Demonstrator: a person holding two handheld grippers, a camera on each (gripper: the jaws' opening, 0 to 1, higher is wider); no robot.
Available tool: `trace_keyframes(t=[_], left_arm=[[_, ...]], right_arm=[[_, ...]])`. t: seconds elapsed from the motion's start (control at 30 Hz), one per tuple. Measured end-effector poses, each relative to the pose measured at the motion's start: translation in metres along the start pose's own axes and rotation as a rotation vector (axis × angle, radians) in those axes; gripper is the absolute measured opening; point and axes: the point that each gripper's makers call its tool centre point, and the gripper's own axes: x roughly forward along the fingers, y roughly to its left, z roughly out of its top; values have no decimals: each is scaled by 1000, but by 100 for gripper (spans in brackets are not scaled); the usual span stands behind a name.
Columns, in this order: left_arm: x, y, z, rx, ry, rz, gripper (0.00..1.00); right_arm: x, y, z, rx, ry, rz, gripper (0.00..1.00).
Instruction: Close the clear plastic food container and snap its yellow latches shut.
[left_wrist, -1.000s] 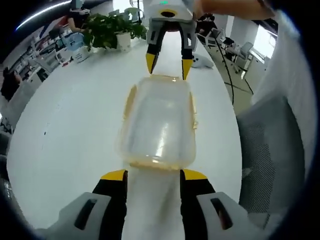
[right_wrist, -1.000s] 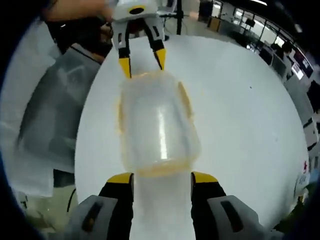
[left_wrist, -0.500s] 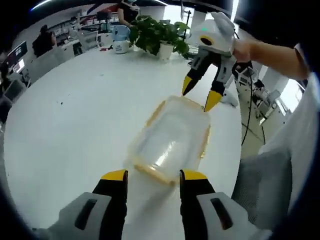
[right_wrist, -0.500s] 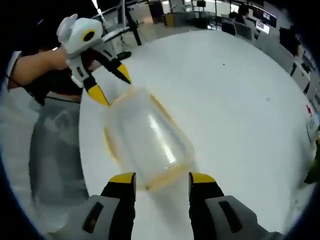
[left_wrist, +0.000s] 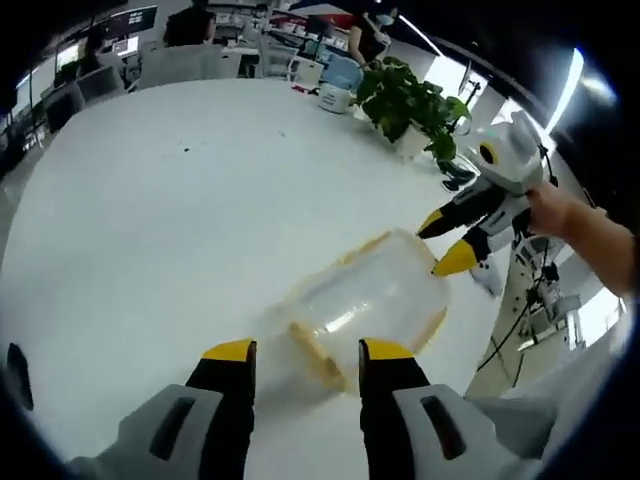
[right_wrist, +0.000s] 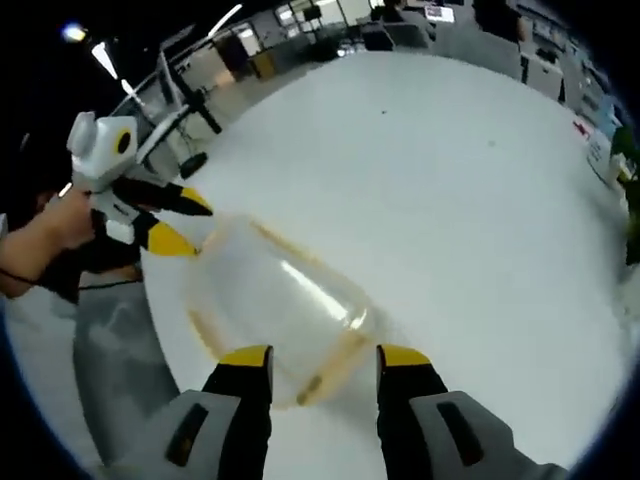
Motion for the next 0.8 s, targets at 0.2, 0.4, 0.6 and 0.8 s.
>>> trace_keyframes(t=[0.2,0.4,0.6,0.8], left_arm=[[1,-3,-4,-92,-5,1,41],[6,-10,-9,-209,-13,-27,40],[12,-15,-18,-236,21,-37,38],[16,-20,-17,-222,39,-41,30]], right_arm=[[0,-3,-2,96,-14,-4,40],[3,-3,-7,180,-15,-4,38],[6,3,-6,249,-29,23,37],[8,5,-6,262,-20,23,34]])
